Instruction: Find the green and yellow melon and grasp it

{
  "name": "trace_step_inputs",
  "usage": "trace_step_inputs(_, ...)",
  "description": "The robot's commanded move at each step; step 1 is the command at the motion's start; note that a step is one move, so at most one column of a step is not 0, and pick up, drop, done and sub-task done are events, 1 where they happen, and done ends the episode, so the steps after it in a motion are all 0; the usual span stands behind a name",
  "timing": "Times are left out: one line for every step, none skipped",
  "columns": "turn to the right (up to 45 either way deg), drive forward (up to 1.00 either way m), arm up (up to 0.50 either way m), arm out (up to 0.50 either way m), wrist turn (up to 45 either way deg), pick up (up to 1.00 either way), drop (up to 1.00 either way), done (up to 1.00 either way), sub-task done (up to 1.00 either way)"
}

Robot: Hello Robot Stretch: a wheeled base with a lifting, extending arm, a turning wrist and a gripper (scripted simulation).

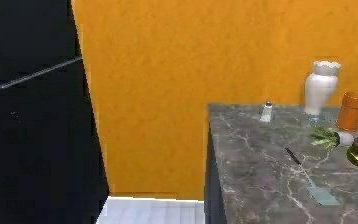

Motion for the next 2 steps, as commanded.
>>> trace_step_inputs(-45.0, 0.00, 0.00, 0.00, 0.0, 0.00, 0.00, 0.00, 0.00)
trace_step_inputs(-45.0, 0.00, 0.00, 0.00, 0.0, 0.00, 0.00, 0.00, 0.00)
